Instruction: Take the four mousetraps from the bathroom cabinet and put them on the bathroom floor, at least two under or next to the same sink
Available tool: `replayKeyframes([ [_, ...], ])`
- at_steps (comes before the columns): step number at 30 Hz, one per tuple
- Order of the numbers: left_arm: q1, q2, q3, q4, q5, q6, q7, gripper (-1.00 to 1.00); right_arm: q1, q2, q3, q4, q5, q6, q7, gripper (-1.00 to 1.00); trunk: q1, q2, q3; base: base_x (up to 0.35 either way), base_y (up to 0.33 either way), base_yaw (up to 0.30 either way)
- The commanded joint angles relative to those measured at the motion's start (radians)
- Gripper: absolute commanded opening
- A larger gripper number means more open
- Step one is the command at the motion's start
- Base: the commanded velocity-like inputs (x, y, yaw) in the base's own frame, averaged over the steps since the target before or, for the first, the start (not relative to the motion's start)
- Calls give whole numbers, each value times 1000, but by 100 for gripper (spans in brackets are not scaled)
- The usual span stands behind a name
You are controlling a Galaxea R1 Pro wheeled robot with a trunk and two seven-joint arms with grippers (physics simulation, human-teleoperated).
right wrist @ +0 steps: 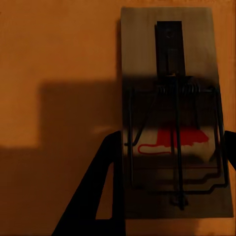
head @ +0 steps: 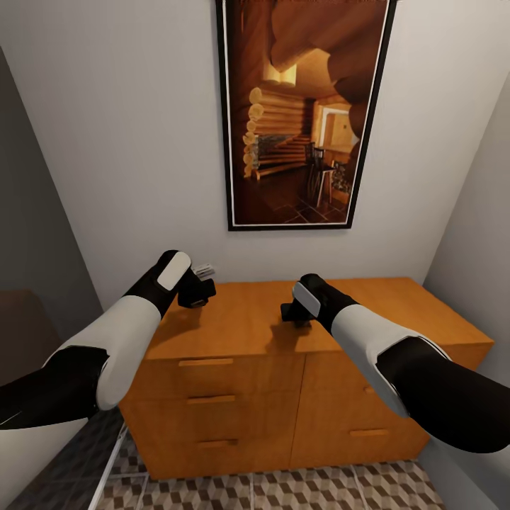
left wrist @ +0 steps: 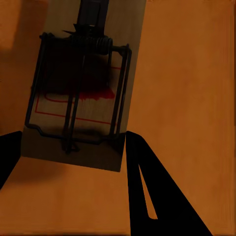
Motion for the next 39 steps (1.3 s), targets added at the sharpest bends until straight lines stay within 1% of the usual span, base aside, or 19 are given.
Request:
replayKeyframes([
  [1, -1, 0, -6, 0, 8, 3, 9, -100, -1, 0, 6, -1, -12, 3, -8, -100, -4, 7, 2, 0, 0, 0],
  [19, 2, -5, -6, 5, 6, -1, 21, -100, -1, -2, 4, -6, -13, 4, -6, -100, -73, 133, 59, 0, 0, 0],
  [39, 5, 2, -6, 30, 4, -3, 22, -100, -1, -2, 6, -4, -11, 4, -9, -100, -150, 273, 150, 0, 0, 0],
])
